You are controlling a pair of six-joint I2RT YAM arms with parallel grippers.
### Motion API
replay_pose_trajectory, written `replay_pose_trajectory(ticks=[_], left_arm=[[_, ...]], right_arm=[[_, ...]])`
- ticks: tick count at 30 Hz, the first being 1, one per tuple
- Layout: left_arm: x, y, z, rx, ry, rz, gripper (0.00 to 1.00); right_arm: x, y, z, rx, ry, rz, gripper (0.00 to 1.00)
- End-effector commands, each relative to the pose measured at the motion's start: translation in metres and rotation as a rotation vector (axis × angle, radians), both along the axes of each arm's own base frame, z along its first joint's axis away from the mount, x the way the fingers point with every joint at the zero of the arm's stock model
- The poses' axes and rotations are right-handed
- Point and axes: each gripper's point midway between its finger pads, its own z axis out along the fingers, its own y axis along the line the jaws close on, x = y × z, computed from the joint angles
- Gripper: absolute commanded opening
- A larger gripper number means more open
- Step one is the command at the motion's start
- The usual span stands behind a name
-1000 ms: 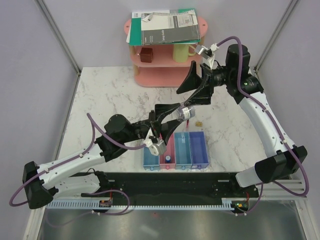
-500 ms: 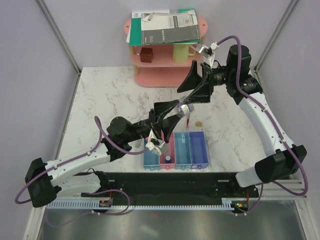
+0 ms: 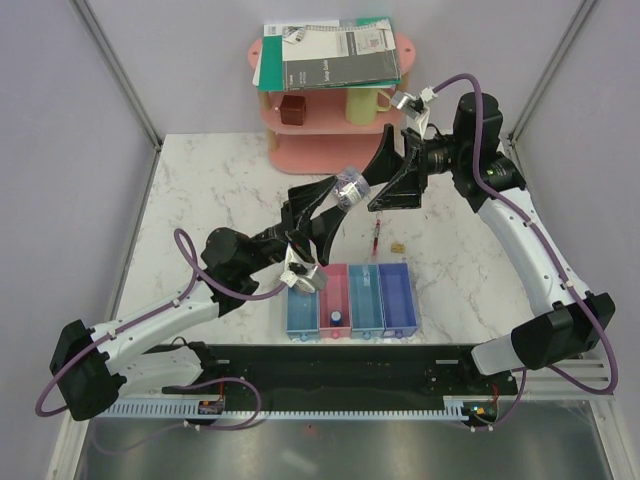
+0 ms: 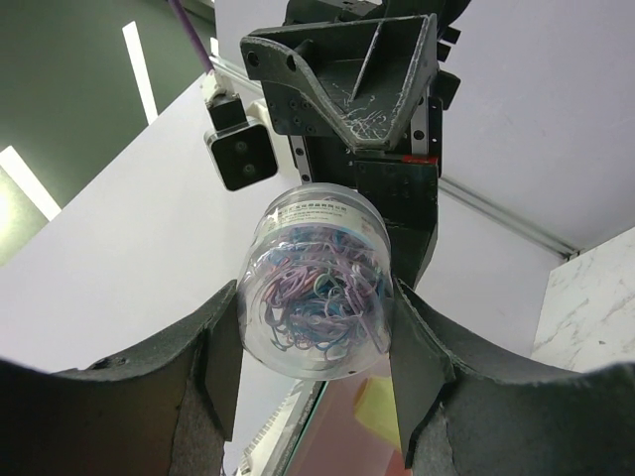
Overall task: Sort the stationery into containers
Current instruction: Place the stationery in the storage box.
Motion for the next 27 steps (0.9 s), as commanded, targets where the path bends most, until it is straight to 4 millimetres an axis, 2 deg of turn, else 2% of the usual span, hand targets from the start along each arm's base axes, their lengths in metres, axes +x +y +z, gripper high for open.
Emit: replay_pose_trajectory(ticks=[1,13,17,19,22,23,25,26,27], left_arm=[[-0.013,0.008,0.024,-0.062,-0.059,-0.030,0.02],[-0.016,0.002,0.018,-0.048,-0.032,-0.072,0.02],[-0.015,0.000,0.018,-0.050,-0.031,-0.077,0.02],[-0.015,0.000,0.017,-0.049,-0.029,-0.078,0.02],[-0.015,-0.001,0.016,-0.046,-0.027,-0.081,0.02],[-0.014,-0.001,0.014,-0.044,-0.022,-0.078,0.02],[-0.013,-0.001,0.009,-0.034,-0.010,-0.074,0.02],[-0.012,0.000,0.005,-0.029,-0.006,-0.065,0.02],[-0.011,-0.001,0.001,-0.021,-0.001,-0.062,0.02]], right_arm=[[-0.011,-0.003,0.021,0.028,-0.083,0.048,0.98],[-0.008,0.004,0.023,0.032,-0.093,0.067,0.98],[-0.009,0.008,0.024,0.033,-0.094,0.079,0.95],[-0.011,0.010,0.025,0.035,-0.100,0.090,0.89],[-0.011,0.012,0.027,0.036,-0.103,0.094,0.66],[-0.011,0.012,0.028,0.037,-0.106,0.094,0.55],[-0.011,0.012,0.030,0.038,-0.110,0.094,0.47],[-0.012,0.011,0.031,0.039,-0.112,0.094,0.36],[-0.013,0.011,0.033,0.041,-0.117,0.094,0.31]])
